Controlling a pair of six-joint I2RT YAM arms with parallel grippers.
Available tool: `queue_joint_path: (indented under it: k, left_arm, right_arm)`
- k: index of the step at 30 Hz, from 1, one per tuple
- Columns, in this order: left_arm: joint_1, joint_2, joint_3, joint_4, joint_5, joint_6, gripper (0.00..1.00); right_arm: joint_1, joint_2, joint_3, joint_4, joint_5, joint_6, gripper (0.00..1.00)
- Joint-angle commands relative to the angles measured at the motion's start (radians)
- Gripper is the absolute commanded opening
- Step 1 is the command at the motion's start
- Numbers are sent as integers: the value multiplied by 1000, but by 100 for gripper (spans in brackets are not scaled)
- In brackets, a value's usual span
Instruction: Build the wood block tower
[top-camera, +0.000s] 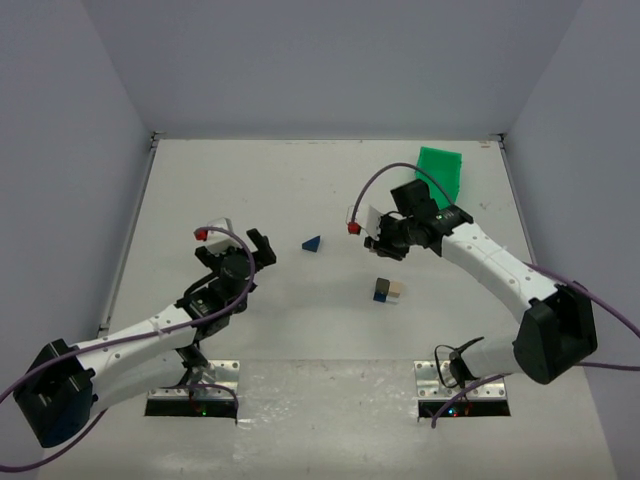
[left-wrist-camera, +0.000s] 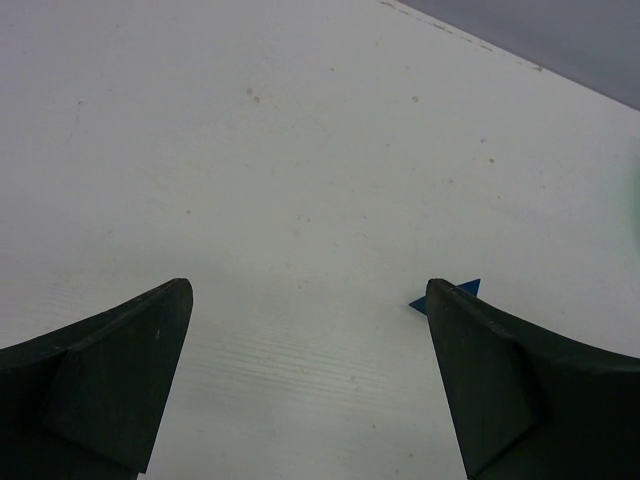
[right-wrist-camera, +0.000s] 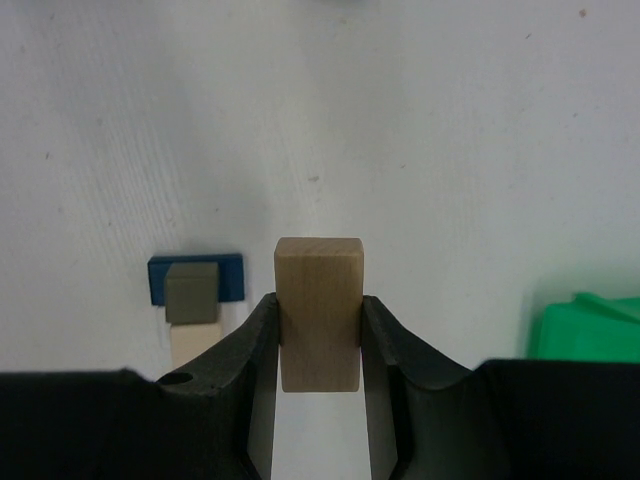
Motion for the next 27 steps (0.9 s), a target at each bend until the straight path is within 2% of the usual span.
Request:
queue_joint_path:
  k: [1,6,11,27]
  left_arm:
    - [9,19,29,44,-36,15,100]
    - [9,30,28,71,-14,28,100]
    - [9,39,40,55,2,39,100]
    - [9,122,70,27,6,40,100]
  right_arm:
    - [-16,-76,-93,-31,-27,-31,8]
    - [-18,-101,-160,-51,-110,-4,9]
    - [-18,-91,-207,6,-70,7,11]
    - [-24,-34,-222,9,-100,8,15]
